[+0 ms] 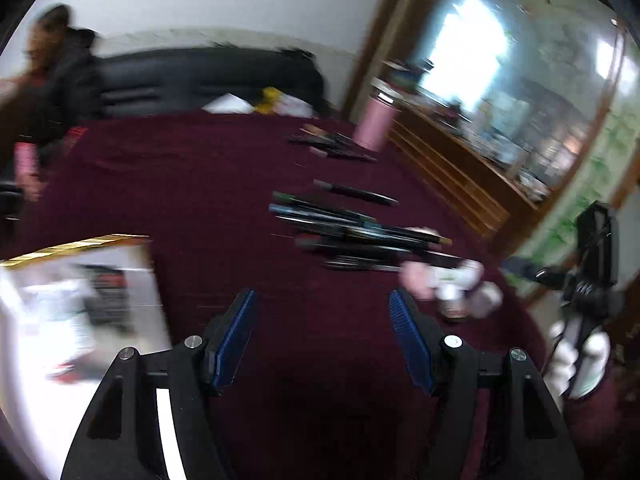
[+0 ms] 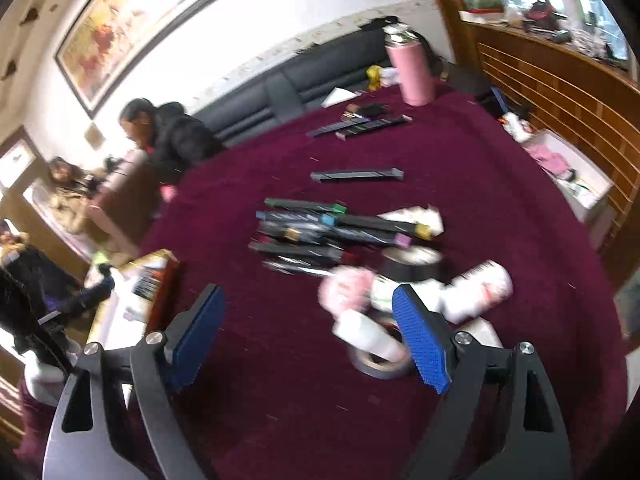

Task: Organize objects
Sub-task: 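Release both items in the tray and move grippers back to the table, then grasp the pink fluffy item with the left gripper while the right grasps a white bottle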

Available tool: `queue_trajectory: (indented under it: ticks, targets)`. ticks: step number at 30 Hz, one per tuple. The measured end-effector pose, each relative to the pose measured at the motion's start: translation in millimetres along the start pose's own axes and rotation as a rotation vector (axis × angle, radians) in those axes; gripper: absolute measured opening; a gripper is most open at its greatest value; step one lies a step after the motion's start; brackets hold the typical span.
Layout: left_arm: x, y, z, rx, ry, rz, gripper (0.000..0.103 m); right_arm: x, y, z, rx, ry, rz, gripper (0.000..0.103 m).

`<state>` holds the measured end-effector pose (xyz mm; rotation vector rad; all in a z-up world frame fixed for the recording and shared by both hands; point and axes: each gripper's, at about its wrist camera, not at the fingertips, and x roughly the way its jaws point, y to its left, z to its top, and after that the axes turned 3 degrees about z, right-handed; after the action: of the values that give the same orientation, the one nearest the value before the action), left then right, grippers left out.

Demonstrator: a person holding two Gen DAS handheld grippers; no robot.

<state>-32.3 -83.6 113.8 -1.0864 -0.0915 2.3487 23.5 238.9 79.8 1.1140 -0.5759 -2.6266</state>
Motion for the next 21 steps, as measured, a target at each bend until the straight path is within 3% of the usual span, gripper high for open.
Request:
queue_trajectory:
  ticks: [5, 9, 13, 19, 21]
  targets:
    - [92, -79, 8, 0.060, 0.092, -0.046, 0.062, -4, -23, -15, -0.025, 0.025, -0.049, 0.084]
    - [140, -96, 14, 0.036, 0.134, -0.043, 0.062, -12, -40, -19, -0.017, 0.023, -0.058, 0.084]
    - [171, -101, 14, 0.012, 0.159, -0.012, 0.062, -17, -58, -23, 0.012, 0.014, -0.045, 0.084]
    - [203, -122, 6, 0.075, 0.210, 0.025, 0.060, -17, -69, -26, 0.037, 0.011, -0.015, 0.084]
    - [204, -127, 3, 0.073, 0.191, 0.022, 0.057, -16, -69, -26, 0.034, 0.010, -0.011, 0.084]
